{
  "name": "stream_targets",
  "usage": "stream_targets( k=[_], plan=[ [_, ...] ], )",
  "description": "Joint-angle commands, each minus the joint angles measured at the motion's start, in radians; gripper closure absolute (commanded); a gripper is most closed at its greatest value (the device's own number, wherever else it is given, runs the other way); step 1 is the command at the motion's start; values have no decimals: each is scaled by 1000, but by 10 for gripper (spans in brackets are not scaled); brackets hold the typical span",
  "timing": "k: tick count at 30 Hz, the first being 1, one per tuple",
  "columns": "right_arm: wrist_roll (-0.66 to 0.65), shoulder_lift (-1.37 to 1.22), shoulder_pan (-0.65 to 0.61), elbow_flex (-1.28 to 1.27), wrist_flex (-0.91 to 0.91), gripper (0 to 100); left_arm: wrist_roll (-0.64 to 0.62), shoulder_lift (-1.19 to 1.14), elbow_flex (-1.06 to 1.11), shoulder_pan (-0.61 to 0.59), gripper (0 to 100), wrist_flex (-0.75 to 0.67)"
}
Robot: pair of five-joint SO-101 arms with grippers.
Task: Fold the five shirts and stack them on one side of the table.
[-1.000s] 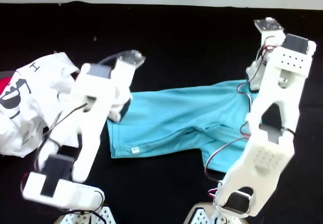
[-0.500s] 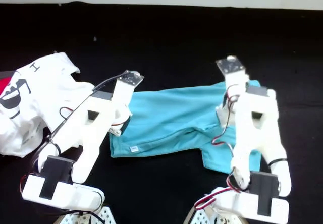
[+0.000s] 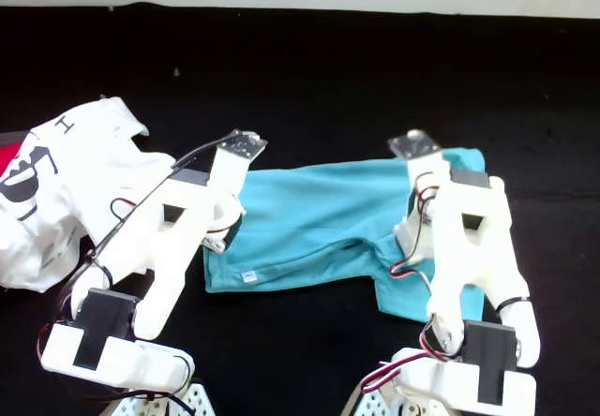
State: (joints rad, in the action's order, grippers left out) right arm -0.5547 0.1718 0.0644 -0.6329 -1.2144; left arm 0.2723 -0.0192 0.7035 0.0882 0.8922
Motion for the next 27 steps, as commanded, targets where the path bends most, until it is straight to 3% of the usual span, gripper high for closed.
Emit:
stream_targets(
  k=[1,4,11,17,27],
  plan=[
    [-86,71,-2,13,-124,993,5,-13,-8,8,992,-23],
    [-98,142,-2,41,-114,993,5,-13,-8,8,992,-23],
    [28,174,-8,-8,130,983,5,-13,-8,8,992,-23],
    [26,105,-30,-74,-15,822,5,-13,-8,8,992,-25],
    [26,91,-114,-101,-22,829,5,-13,-8,8,992,-26]
  ],
)
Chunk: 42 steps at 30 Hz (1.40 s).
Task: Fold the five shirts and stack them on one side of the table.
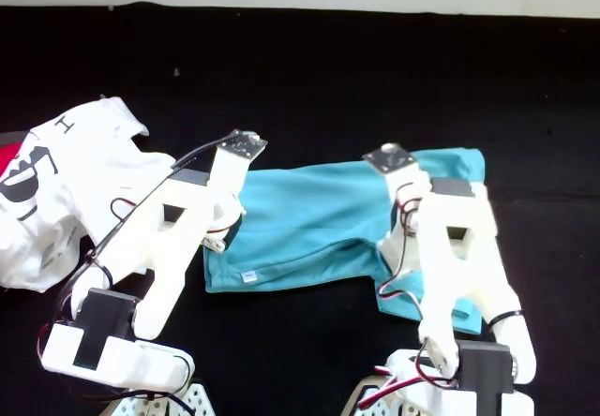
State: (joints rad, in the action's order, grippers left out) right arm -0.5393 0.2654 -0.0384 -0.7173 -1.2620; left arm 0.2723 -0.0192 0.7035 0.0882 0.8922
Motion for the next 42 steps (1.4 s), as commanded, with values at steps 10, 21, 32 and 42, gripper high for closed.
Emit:
stream_targets(
  k=[10,21,32,42],
  plan=[
    [11,-71,7,-128,202,917,5,-13,-8,8,992,-26],
    [-66,140,104,-87,87,993,5,-13,-10,8,992,-26],
    [-249,182,143,-94,-16,989,5,-13,-10,8,992,-26],
    [-244,182,148,-96,24,991,5,-13,-10,8,992,-26]
  ],
)
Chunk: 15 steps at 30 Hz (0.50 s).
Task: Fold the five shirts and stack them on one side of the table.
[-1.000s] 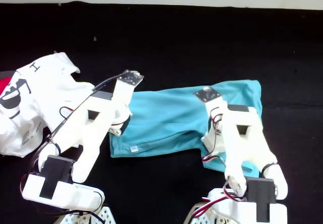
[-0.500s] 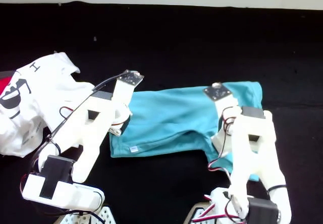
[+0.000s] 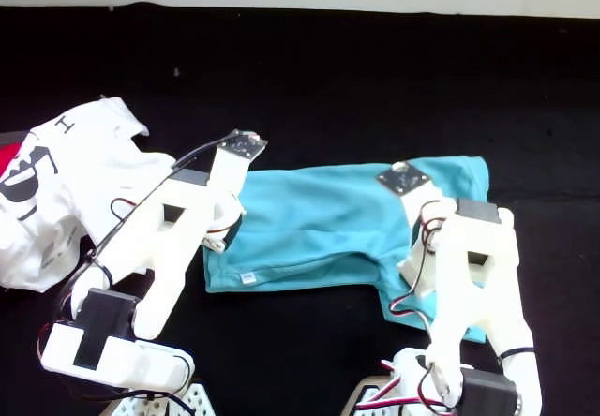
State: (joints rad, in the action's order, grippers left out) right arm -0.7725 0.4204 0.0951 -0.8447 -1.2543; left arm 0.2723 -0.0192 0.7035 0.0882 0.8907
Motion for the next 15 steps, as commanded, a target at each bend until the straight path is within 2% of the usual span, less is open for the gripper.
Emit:
stream_targets(
  k=[1,5,9,11,15],
  plan=[
    [-11,27,15,31,16,993,5,-13,-10,8,992,-25],
    [-8,27,10,30,-16,988,5,-13,-10,8,992,-25],
    [150,27,-51,30,-30,863,5,-15,-10,8,992,-25],
    [172,27,-111,30,-28,818,5,-15,-12,8,992,-25],
    [218,25,-225,30,-28,829,5,-15,-12,8,992,-25]
  ],
)
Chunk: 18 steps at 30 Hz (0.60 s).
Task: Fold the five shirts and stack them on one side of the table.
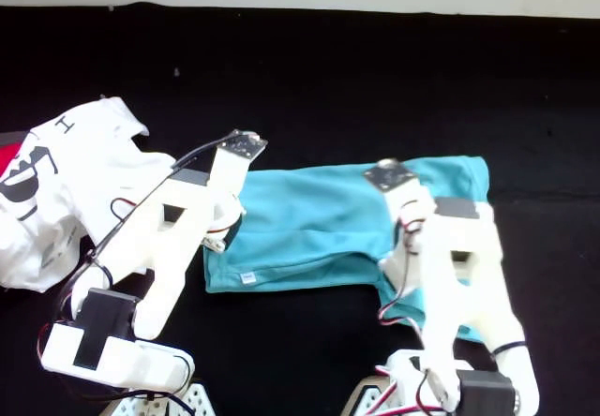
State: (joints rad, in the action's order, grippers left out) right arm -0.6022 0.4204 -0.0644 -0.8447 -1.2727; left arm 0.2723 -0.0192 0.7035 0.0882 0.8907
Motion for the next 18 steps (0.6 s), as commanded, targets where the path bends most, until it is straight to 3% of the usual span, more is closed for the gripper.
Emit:
stream_targets(
  k=[1,14,18],
  plan=[
    [63,25,-82,30,-10,829,5,-15,-12,8,992,-25],
    [75,-196,-91,42,79,837,5,-15,-10,8,992,-25],
    [74,-196,-70,44,79,958,5,-15,-10,8,992,-25]
  ],
)
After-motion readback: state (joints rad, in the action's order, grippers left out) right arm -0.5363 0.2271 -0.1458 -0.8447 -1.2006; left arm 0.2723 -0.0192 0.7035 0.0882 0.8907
